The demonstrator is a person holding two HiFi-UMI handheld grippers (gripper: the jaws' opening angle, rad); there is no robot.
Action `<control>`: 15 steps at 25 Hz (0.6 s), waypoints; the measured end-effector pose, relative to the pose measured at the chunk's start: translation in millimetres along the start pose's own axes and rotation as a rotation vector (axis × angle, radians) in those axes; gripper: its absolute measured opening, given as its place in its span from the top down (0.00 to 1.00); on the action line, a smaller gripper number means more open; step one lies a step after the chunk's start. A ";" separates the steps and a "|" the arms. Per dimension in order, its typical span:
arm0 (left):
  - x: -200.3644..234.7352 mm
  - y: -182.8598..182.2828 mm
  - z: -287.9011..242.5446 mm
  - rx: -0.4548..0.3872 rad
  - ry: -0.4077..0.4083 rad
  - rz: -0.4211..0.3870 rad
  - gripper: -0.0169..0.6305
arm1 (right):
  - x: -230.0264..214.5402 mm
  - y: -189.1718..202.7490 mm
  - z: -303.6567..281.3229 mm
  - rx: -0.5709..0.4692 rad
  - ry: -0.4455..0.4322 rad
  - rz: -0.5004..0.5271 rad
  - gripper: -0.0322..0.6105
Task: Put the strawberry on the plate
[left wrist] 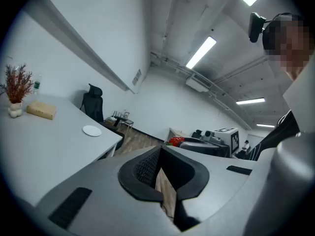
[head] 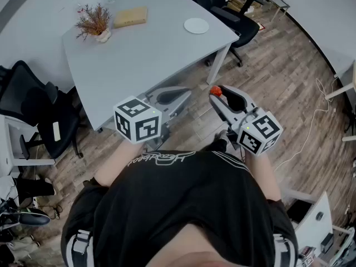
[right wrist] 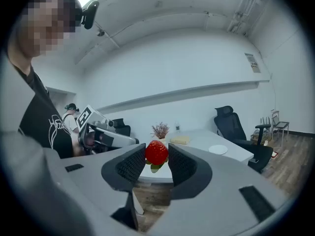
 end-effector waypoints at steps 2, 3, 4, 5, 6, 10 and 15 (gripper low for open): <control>1.0 0.6 1.0 -0.001 0.000 0.003 0.96 | 0.1 -0.2 0.5 -0.005 0.005 0.004 0.74; 1.5 0.6 1.2 -0.002 0.001 0.004 0.96 | 0.1 -0.8 0.4 -0.005 0.007 0.009 0.74; 2.0 0.5 1.0 -0.003 0.001 0.005 0.96 | 0.0 -1.5 0.0 -0.002 0.008 0.015 0.74; 2.6 0.3 0.4 -0.004 0.001 0.006 0.96 | -0.4 -2.0 -0.5 0.000 0.008 0.019 0.74; 3.3 0.3 -0.4 -0.003 0.002 0.007 0.96 | -1.0 -1.6 -0.9 0.003 0.009 0.021 0.74; 4.7 0.7 -2.4 0.002 0.012 0.007 0.96 | -1.0 0.8 -1.3 0.017 0.013 0.020 0.74; 6.6 -0.1 -2.2 -0.005 0.022 0.004 0.96 | -2.1 2.1 -2.0 0.011 0.033 -0.005 0.74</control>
Point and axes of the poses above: the fingertips, and each gripper's own axes: z backward along the fingers, x to its left, y out of its underside, the point moved 6 cm from there along z, backward along the fingers, and after that the axes turned 3 degrees about -y, right-handed, at the moved point
